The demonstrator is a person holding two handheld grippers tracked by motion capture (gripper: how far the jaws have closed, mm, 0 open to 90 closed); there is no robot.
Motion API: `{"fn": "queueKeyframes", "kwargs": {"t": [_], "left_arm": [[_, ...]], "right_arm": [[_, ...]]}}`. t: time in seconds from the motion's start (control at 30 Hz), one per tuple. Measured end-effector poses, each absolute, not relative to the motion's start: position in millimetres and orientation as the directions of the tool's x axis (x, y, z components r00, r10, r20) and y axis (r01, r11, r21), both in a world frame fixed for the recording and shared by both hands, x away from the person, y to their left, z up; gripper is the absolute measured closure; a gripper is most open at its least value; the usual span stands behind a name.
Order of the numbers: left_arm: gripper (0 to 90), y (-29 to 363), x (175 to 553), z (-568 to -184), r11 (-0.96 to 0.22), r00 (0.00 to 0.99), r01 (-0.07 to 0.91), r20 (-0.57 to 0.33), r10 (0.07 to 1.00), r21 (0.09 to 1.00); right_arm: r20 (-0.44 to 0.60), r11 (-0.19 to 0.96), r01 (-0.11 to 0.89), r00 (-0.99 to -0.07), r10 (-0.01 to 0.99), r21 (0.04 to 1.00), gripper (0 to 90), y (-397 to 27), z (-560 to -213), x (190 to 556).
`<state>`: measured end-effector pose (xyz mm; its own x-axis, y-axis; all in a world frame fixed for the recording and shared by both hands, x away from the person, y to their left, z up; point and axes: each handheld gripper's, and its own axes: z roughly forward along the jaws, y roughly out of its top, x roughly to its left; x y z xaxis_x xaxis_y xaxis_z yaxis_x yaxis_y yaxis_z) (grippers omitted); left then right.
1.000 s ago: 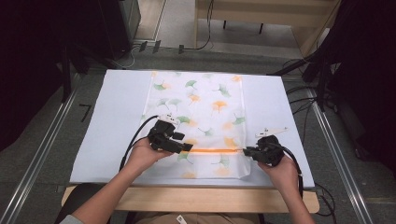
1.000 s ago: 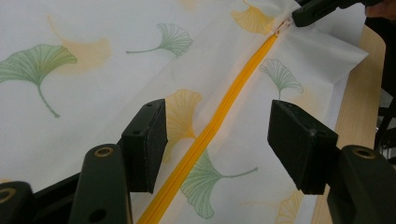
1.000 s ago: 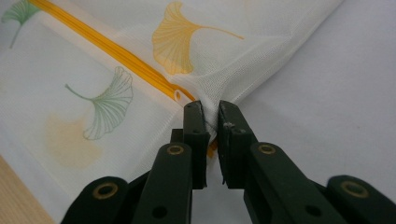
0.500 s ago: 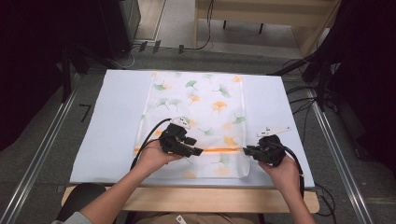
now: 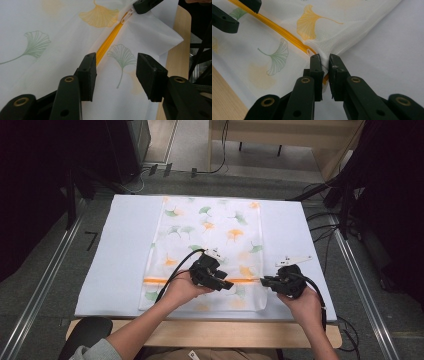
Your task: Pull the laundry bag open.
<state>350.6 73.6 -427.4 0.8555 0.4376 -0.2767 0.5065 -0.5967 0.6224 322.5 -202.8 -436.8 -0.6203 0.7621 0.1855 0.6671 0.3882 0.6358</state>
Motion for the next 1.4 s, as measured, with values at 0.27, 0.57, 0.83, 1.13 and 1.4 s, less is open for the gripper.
{"fn": "queueKeyframes", "kwargs": {"t": [0.27,0.57,0.83,1.13,1.4], "left_arm": [[53.1,56.7,350.7,-429.7,-0.600,0.857,0.505,-0.281,0.432,0.620],[53.3,40.2,350.0,-432.7,-0.609,0.864,0.496,-0.283,0.416,0.619],[53.3,28.6,349.3,-435.2,-0.623,0.873,0.482,-0.278,0.401,0.616],[56.7,16.0,350.5,-438.9,-0.638,0.884,0.459,-0.246,0.397,0.619],[59.6,14.3,354.7,-444.7,-0.635,0.884,0.458,-0.245,0.397,0.622]], "right_arm": [[0.187,0.386,0.671,-0.616,0.765,0.633,83.1,-201.7,-436.3,322.5],[0.187,0.388,0.669,-0.620,0.762,0.634,83.0,-202.0,-436.2,322.7],[0.180,0.395,0.661,-0.626,0.759,0.638,83.1,-202.2,-435.5,322.6],[0.176,0.405,0.645,-0.644,0.744,0.649,83.2,-201.3,-433.7,321.5],[0.182,0.429,0.599,-0.700,0.691,0.676,83.7,-198.3,-429.2,318.5]]}}
